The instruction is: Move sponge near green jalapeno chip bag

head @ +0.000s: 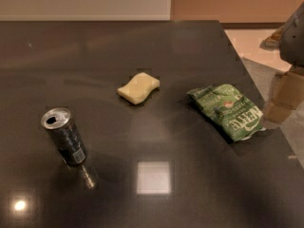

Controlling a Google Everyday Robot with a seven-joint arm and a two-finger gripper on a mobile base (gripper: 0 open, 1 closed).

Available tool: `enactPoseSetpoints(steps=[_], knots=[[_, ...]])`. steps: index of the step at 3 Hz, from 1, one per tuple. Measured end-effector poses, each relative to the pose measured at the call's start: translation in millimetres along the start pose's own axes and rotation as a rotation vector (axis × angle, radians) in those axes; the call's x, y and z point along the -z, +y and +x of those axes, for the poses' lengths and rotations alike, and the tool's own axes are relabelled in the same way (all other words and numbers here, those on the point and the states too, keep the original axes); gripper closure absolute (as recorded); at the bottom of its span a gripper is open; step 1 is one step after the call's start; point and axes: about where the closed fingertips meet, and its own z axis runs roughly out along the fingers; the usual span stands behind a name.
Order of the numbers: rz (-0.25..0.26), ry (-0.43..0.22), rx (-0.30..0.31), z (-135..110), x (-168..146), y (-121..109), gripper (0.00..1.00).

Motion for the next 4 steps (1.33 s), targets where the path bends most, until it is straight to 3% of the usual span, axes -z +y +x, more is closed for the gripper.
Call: enactPoseSetpoints(steps=[1,2,4], knots=[[0.000,0.000,0.000,0.0,0.0,0.0,0.00],[-0.007,-0.026,0.061,-20.0,-7.4,-9.0,0.00],[-0.047,-0.090,0.198,-86.3,-50.4,-41.3,0.00]])
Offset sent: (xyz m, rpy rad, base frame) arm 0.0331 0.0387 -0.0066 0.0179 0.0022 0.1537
